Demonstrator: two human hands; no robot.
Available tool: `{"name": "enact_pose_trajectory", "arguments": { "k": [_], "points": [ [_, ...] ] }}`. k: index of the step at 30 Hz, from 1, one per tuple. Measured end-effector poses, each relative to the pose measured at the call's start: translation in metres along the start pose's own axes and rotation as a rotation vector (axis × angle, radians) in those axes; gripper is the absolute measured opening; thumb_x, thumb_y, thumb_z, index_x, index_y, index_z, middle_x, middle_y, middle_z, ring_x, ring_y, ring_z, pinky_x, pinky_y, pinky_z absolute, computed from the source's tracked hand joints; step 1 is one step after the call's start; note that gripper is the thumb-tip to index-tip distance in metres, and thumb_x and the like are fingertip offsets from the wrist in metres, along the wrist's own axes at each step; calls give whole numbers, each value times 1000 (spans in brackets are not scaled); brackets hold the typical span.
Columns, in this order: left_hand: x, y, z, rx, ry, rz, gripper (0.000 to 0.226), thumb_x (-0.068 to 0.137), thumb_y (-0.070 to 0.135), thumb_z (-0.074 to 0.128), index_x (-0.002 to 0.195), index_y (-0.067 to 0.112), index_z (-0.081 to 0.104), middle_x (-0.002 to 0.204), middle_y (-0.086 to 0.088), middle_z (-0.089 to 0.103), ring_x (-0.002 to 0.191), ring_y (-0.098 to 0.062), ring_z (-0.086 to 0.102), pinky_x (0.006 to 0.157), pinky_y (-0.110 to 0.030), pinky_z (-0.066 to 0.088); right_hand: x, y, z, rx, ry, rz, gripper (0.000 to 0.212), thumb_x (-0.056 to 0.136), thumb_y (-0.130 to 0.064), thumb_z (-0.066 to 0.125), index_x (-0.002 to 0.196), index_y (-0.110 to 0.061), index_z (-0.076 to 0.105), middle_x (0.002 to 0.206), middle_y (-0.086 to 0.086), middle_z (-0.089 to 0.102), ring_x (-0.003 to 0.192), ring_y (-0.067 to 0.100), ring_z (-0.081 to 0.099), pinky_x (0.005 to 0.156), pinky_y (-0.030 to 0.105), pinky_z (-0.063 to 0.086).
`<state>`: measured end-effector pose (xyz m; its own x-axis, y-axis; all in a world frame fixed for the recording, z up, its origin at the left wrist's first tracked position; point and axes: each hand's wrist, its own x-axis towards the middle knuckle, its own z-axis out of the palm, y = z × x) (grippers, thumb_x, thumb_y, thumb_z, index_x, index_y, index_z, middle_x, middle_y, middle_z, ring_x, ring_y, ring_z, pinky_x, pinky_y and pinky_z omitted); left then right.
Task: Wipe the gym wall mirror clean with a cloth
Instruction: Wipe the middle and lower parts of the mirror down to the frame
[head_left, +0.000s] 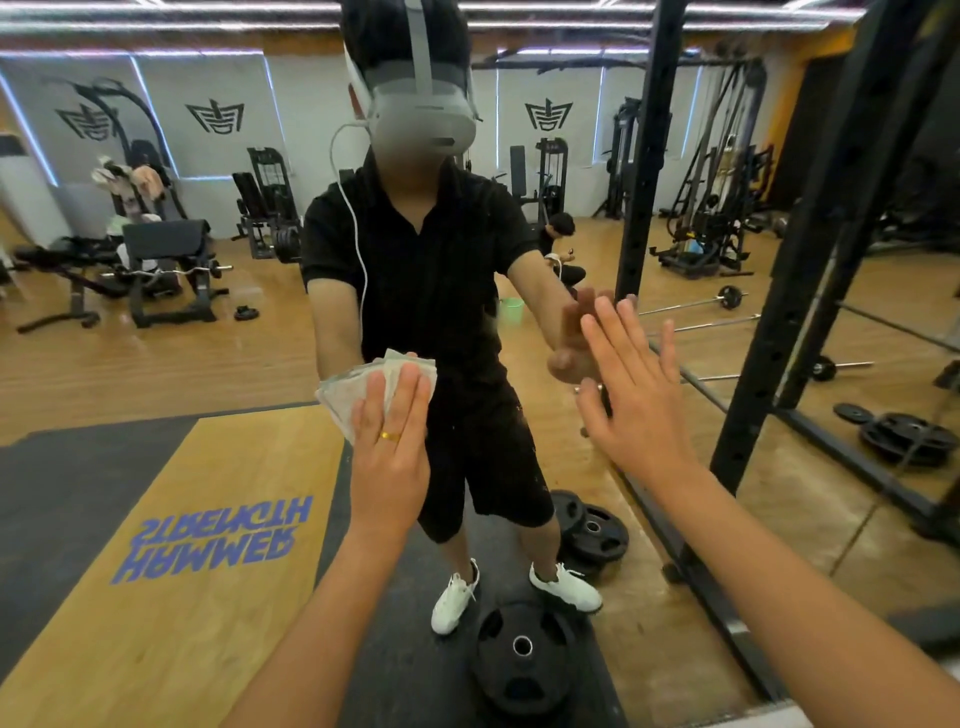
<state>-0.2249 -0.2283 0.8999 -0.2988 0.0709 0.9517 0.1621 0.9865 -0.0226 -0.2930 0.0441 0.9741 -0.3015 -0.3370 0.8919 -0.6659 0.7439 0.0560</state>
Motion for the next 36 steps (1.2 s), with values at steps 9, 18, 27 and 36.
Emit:
{"name": "enact_pose_trajectory", "arguments": {
  "k": [9, 18, 27, 36],
  "points": [
    [1, 7, -9, 18, -24, -54, 61, 98, -8, 41, 157, 6, 30, 173, 9, 5, 160, -26, 2, 130, -44, 10, 5, 77, -11, -70, -26, -70, 63, 102, -26, 45, 160, -13, 27, 169, 8, 23, 159, 22, 13, 129, 51, -1],
    [72, 59, 3, -192, 47, -223, 52, 103, -6, 39, 154, -3, 32, 164, -16, 27, 160, -24, -6, 119, -71, 23, 2, 95, 25, -84, 136, -186, 68, 102, -26, 37, 165, -15, 16, 173, 2, 7, 159, 24, 6, 128, 52, 2],
    [133, 82, 18, -92, 153, -127, 46, 103, -11, 44, 149, -8, 43, 160, -15, 32, 157, -27, 6, 126, -56, 20, 3, 102, 36, -16, 210, -224, 57, 105, -26, 38, 160, -10, 34, 170, 5, 19, 159, 25, 14, 128, 51, 3],
    [131, 117, 29, -136, 76, -178, 44, 111, 9, 29, 151, -4, 41, 162, -14, 31, 159, -19, -2, 123, -64, 23, 1, 105, 34, 24, 189, -213, 54, 105, -24, 40, 157, -10, 40, 164, 10, 36, 156, 26, 22, 128, 51, 6]
  ]
}}
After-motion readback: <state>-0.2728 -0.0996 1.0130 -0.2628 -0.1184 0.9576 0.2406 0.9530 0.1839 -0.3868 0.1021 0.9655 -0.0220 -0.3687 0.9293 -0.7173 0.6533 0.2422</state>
